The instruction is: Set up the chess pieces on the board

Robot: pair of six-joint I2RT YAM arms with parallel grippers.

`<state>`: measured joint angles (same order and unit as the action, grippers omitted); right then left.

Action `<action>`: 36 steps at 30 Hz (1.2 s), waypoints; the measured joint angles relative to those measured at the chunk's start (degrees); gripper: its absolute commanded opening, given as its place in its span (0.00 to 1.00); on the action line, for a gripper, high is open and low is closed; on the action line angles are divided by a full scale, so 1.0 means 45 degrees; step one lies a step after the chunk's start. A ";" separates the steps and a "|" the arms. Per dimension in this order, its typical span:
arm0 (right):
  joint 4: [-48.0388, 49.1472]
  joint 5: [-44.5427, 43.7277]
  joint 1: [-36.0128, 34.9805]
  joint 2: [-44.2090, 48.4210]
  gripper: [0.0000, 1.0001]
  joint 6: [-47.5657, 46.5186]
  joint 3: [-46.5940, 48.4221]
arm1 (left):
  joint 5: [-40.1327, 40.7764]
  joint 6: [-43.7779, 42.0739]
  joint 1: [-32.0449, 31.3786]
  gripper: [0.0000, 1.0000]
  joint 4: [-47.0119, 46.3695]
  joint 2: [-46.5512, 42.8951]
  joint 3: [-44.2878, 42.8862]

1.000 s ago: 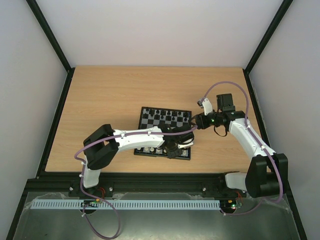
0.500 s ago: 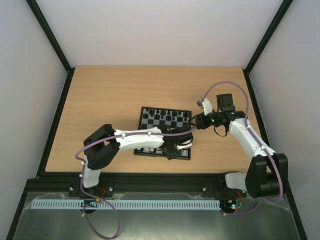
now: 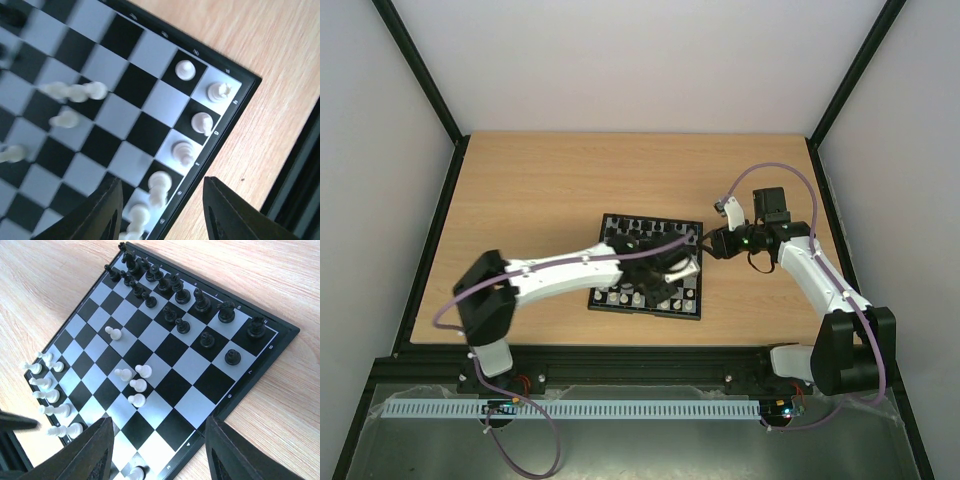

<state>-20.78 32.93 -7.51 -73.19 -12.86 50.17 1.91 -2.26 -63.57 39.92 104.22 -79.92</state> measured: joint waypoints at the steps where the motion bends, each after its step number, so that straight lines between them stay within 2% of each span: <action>1: -0.0039 0.0000 0.0000 0.0000 0.49 -0.0010 0.0000 | -0.0185 0.0034 0.0219 0.48 -0.0131 -0.0559 0.0180; 4: -0.0330 -0.0107 -0.0170 0.0000 0.46 -0.0160 0.0092 | -0.0991 0.0233 0.1127 0.52 -0.0899 -0.2453 0.1039; 8: -0.0505 -0.0690 -0.1137 -0.0005 0.43 -0.0505 0.0374 | -0.1909 0.0967 0.2560 0.69 -0.2788 -0.4988 0.2992; 11: -0.0554 -0.1180 -0.2147 -0.0121 0.42 -0.0699 0.0389 | -0.2322 0.2220 0.3444 0.78 -0.4945 -0.6810 0.5294; 17: -0.0578 -0.2069 -0.3483 -0.1064 0.37 -0.1093 0.0379 | -0.2807 0.4949 0.4784 0.77 -0.8053 -0.8670 0.8417; 23: -0.0568 -0.2788 -0.4158 -0.2331 0.35 -0.1360 0.0486 | -0.2594 0.5498 0.5270 0.79 -0.8330 -0.8718 0.8573; 27: -0.0525 -0.3133 -0.4546 -0.3113 0.36 -0.1457 0.0651 | -0.1574 0.4682 0.5299 0.97 -0.7786 -0.8714 0.8330; 29: -0.0481 -0.3259 -0.4721 -0.3371 0.35 -0.1486 0.0670 | -0.1069 0.4158 0.5552 0.99 -0.7679 -0.8718 0.8315; 32: -0.0447 -0.3599 -0.4974 -0.3789 0.31 -0.1535 0.0821 | -0.0976 0.3900 0.6708 0.99 -0.7597 -0.8714 0.8320; 36: -0.0340 -0.4017 -0.5095 -0.4269 0.29 -0.1588 0.1151 | -0.1753 0.4294 0.8529 0.99 -0.7664 -0.8680 0.8320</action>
<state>-22.31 14.85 -30.44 -92.40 -20.01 55.35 -5.98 17.06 -25.19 5.43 65.17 -42.48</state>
